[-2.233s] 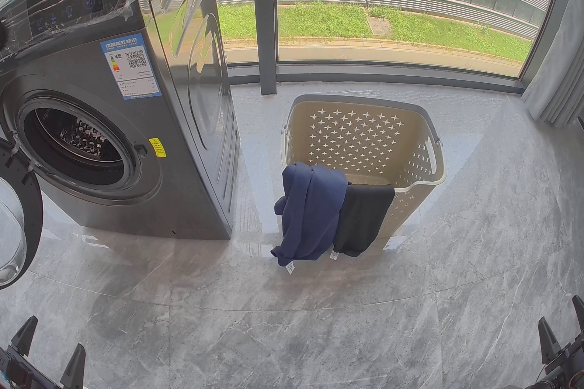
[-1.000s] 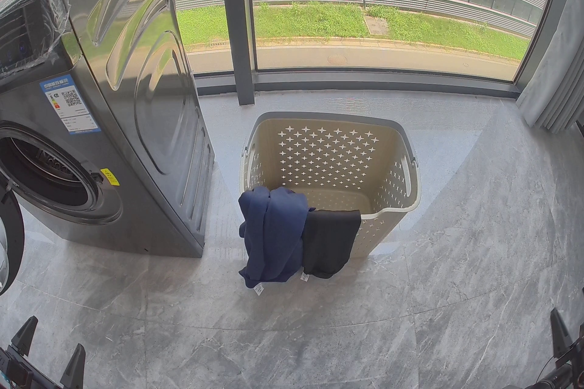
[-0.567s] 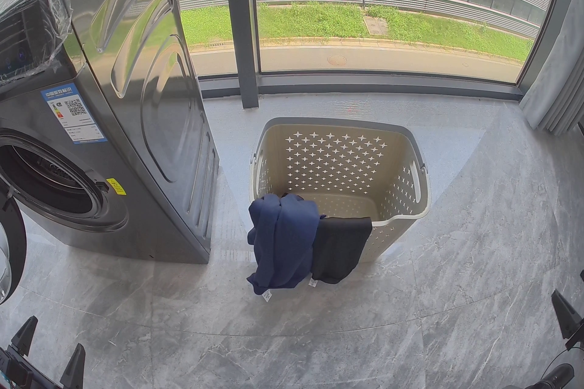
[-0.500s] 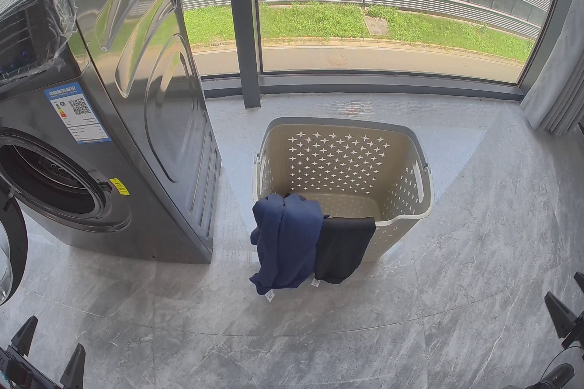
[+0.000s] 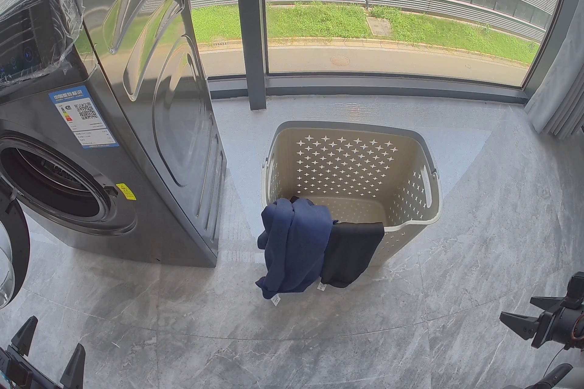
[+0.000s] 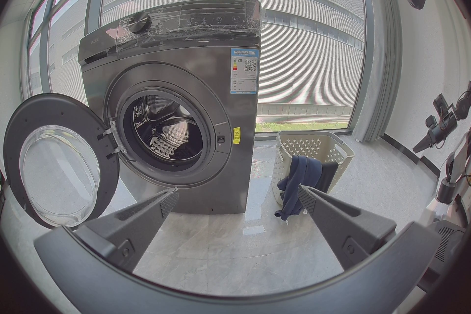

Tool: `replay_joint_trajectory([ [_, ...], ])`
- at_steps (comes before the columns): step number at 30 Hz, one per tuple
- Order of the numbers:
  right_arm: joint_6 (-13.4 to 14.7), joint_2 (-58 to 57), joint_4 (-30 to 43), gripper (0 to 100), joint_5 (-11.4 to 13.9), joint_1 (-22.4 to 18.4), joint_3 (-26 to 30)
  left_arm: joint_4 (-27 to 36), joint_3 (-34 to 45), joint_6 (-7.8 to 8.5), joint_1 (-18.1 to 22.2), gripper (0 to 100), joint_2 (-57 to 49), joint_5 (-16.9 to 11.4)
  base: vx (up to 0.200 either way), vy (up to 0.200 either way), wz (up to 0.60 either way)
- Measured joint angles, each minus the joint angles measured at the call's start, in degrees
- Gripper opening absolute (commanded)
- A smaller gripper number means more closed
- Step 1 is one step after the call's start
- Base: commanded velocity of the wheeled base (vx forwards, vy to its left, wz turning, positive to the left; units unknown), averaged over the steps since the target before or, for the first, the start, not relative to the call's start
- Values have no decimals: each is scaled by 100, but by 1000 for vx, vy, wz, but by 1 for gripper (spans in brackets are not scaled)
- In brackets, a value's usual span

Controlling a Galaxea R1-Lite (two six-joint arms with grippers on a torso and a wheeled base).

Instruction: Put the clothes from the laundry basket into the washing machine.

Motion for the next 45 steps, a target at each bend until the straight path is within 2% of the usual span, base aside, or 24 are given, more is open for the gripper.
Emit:
replay_joint_trajectory([
  [9, 276, 1337, -1189, 100, 24, 293, 61, 0, 0, 2, -7, 100, 0, 0, 0, 0, 0],
  [14, 451, 2075, -1719, 100, -2, 859, 15, 1, 0, 2, -7, 100, 0, 0, 0, 0, 0],
  [18, 763, 2634, -2013, 100, -52, 1290, -182, 1, 0, 0, -11, 100, 0, 0, 0, 0, 0],
  [27, 1092, 4079, -2751, 100, -463, 1924, -790, 0, 0, -5, -10, 100, 0, 0, 0, 0, 0],
  [41, 1190, 6045, -4013, 100, -941, 2249, -1568, 1, 0, -28, -11, 100, 0, 0, 0, 0, 0],
  [45, 1379, 6428, -4075, 100, -1087, 2426, -1836, 0, 0, -30, -10, 100, 0, 2, 0, 0, 0],
])
